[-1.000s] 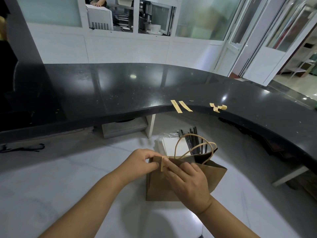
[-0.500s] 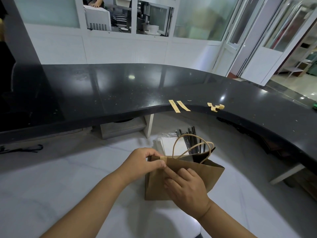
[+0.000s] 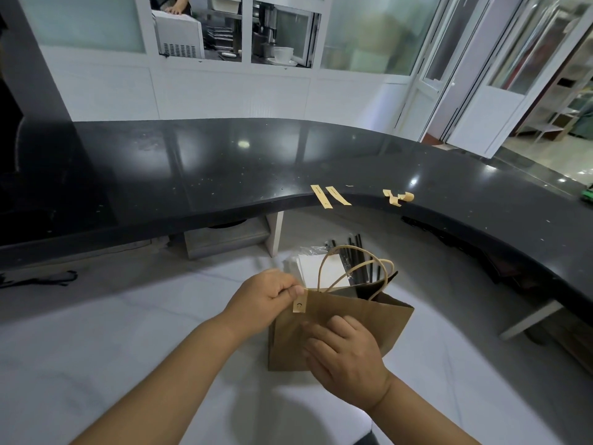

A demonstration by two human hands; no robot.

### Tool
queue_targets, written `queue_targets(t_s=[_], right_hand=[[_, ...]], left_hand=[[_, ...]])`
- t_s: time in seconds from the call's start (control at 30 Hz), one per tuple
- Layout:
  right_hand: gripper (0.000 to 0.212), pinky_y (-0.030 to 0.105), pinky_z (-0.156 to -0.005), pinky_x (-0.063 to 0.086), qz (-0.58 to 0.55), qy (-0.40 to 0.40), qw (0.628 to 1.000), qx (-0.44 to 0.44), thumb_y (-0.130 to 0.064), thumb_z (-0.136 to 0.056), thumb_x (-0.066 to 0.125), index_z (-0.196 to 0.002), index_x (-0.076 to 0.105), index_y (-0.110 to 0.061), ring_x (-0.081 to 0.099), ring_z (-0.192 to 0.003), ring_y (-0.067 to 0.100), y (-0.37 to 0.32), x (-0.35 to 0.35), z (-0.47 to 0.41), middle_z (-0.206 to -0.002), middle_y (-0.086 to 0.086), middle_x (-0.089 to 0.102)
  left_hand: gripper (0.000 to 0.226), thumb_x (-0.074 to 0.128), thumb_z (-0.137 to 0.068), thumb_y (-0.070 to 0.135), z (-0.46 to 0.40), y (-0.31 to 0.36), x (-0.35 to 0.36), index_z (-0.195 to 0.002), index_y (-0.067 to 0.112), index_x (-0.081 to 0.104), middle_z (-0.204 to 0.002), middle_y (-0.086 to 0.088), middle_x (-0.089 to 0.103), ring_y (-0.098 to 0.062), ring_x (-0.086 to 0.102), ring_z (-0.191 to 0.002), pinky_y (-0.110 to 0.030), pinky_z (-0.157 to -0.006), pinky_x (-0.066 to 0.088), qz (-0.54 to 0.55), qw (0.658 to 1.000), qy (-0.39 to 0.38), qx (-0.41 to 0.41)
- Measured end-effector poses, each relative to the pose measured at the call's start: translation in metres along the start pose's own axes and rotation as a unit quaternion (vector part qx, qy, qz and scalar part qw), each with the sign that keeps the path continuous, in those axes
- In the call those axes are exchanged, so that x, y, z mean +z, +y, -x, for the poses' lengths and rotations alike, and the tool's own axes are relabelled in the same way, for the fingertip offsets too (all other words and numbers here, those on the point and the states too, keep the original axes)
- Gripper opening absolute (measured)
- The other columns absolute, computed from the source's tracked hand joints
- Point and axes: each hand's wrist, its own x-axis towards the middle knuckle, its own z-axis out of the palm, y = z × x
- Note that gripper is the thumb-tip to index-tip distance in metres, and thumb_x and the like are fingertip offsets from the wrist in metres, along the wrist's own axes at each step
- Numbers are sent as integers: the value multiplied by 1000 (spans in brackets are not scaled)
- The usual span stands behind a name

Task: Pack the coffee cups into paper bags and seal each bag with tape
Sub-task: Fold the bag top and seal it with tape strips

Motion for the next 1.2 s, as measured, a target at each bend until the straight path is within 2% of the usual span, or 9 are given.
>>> queue_targets(t_s=[0.13,0.23,0.3,0.5,0.63,0.73,0.87,1.0,1.2], right_hand=[[22,28,-62,43,-7,-10,1000,5,-23,-91,57,-73,68,-16,48,-64,17,3,0,-2,-123,1,66],[28,28,-63,48,14,-40,999,12,-27,-94,51,-74,68,-18,50,-64,17,2,4,1,-125,-1,65],[33,26,-63,48,20,-50,998,10,-29,-96,47,-72,68,-19,50,-63,16,-1,5,3,-123,-1,66],[37,25,-62,45,22,-63,997,24,-30,-96,45,-69,67,-20,49,-64,15,-8,3,4,-119,-3,68],[29,29,-58,46,-6,-27,998,48,-25,-93,53,-70,67,-14,50,-64,17,-14,-2,5,-110,1,71],[26,31,-56,44,-24,31,994,101,-19,-89,57,-67,66,-10,51,-61,21,-15,-9,8,-109,6,71],[25,32,-61,46,-17,60,986,154,-18,-88,58,-67,68,-9,53,-67,21,-19,-17,17,-107,8,71],[28,31,-61,47,-3,50,982,182,-20,-91,56,-69,68,-9,55,-71,20,-28,-20,28,-106,7,71],[25,30,-64,49,14,56,974,219,-18,-90,57,-72,69,-7,58,-74,23,-33,-34,38,-104,6,71]], left_hand=[[49,35,-88,56,1,0,-3,-81,17,64,-77,1,60,-12,56,-78,-43,-70,48,-5,1000,-9,-11],[17,59,-86,39,2,5,-3,-77,27,66,-79,10,62,-5,55,-80,-35,-73,51,-14,1000,-9,-22],[5,69,-80,29,2,6,-3,-78,24,67,-82,7,64,-7,56,-81,-38,-76,51,-3,999,-9,-40],[9,74,-75,21,5,7,-3,-83,23,69,-84,5,66,-11,61,-83,-40,-79,53,39,995,-25,-88],[14,76,-71,18,7,8,-7,-81,24,67,-81,4,67,-14,62,-82,-40,-78,54,48,993,-45,-101],[23,77,-69,16,9,7,-11,-86,28,65,-86,7,67,-9,62,-85,-32,-75,53,41,993,-53,-96],[51,81,-66,23,12,9,-11,-108,39,58,-96,23,60,4,56,-91,-14,-73,46,38,994,-49,-91],[36,80,-64,33,15,11,-7,-96,38,63,-88,20,64,4,58,-83,-21,-71,50,21,995,-40,-91],[22,73,-71,28,20,13,-1,-90,35,64,-86,13,62,-5,57,-79,-24,-65,46,-19,995,7,-99]])
